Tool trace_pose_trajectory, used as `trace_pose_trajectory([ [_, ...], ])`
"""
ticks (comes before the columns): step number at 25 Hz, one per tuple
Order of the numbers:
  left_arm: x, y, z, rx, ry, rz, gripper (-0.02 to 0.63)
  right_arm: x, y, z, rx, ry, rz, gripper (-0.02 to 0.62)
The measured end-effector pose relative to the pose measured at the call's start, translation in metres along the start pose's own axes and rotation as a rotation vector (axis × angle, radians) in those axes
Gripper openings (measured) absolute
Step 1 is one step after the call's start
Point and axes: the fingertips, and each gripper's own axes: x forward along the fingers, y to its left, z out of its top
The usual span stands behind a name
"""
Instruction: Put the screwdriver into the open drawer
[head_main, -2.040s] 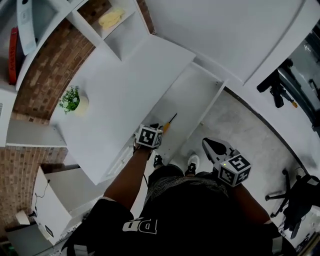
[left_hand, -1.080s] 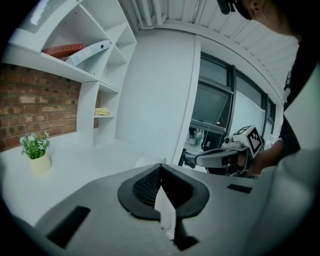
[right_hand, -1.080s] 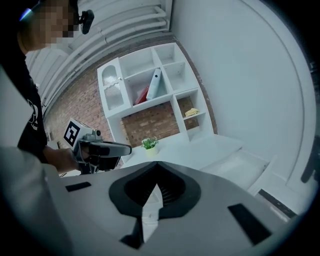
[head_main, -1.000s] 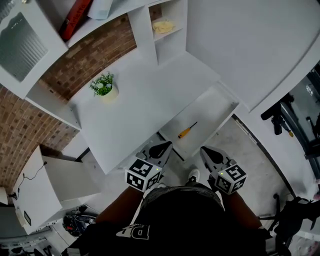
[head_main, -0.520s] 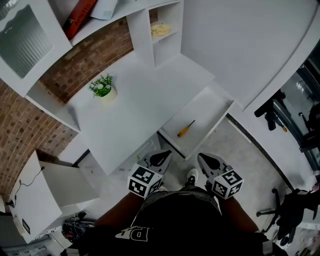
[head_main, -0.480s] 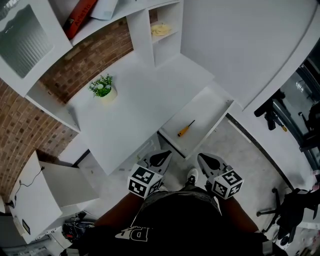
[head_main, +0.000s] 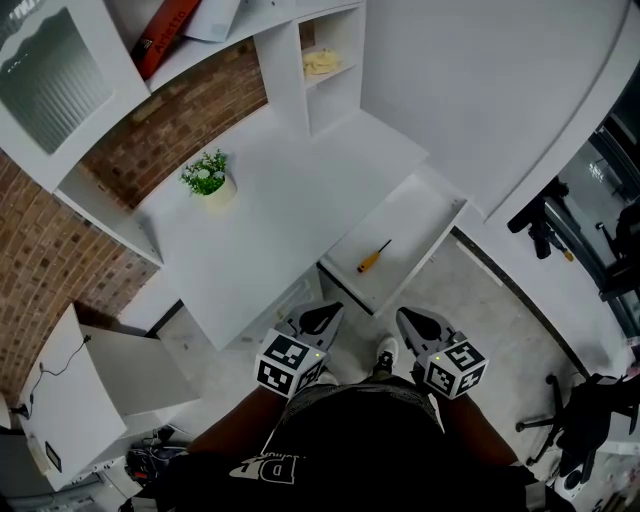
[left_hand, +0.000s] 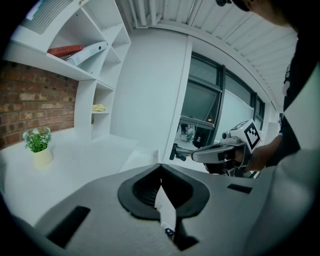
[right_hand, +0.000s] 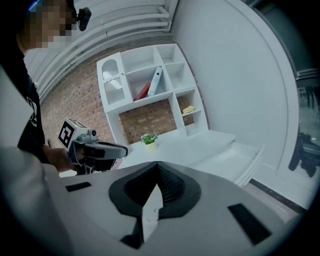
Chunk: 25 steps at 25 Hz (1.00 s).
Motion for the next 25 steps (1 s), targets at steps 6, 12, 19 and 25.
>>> trace_pose_trajectory([
  [6,-0.001,0.0022,0.0019,0.002,-0.004,0.007,0.018,0.0024,0.0001,0.0027,-0.013,0.001,0.002,0.003],
  [12,-0.0005,0.004,0.0009,-0.002,-0.002,0.013,0.018,0.0042,0.0007,0.0021,-0.006,-0.002,0.007,0.003],
  [19,0.0031,0.0049,0.0032,-0.01,-0.004,0.014,0.018,0.0055,-0.0016,0.0019,0.001,-0.004,0.013,0.003],
  [25,0.0071,0.0069,0.004,-0.007,0.001,0.019,0.018,0.0071,-0.0066,0.0034,0.002,-0.001,0.011,0.003],
])
